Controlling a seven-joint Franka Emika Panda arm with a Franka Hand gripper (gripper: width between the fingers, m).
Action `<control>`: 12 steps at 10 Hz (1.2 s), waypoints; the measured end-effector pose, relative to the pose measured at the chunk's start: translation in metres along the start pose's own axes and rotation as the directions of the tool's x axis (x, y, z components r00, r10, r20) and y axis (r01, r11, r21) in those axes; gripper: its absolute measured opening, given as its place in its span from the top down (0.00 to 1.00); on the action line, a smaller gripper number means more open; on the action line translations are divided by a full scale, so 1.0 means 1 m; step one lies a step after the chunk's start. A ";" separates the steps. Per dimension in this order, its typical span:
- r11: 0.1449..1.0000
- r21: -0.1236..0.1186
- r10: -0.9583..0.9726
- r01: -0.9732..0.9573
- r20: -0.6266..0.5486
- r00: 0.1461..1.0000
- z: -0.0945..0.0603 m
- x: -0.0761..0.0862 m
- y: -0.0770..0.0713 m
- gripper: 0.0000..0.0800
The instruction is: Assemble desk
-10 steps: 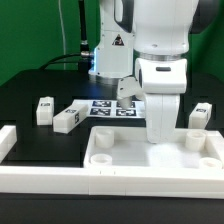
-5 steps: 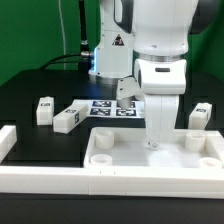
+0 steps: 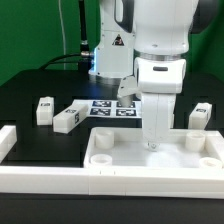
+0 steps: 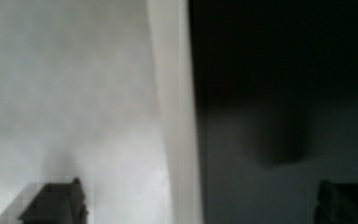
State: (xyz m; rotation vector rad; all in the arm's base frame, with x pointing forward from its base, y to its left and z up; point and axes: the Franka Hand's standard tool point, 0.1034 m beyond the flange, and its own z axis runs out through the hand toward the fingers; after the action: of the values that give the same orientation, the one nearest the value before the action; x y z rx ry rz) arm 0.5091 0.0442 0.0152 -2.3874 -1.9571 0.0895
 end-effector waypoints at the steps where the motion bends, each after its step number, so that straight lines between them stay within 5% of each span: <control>1: 0.999 -0.014 0.048 -0.048 0.002 0.999 -0.012 0.005 -0.003 0.19; 4: 0.992 -0.058 0.111 -0.111 -0.001 0.994 -0.043 0.025 -0.002 0.19; 9: 0.985 -0.059 0.161 -0.161 -0.008 0.987 -0.042 0.026 -0.003 0.19; 10: 0.950 -0.073 0.303 -0.305 -0.033 0.952 -0.043 0.029 -0.009 0.19; 12: 0.826 -0.060 0.558 -0.560 -0.046 0.828 -0.045 0.038 -0.021 0.19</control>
Offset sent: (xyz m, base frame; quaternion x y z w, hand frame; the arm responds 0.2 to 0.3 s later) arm 0.0116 0.0146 0.0356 -0.0417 -0.0422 0.0442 0.9973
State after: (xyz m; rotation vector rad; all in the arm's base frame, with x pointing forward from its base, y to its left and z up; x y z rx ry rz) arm 0.4996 0.0857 0.0611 -2.9100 -1.1945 0.0084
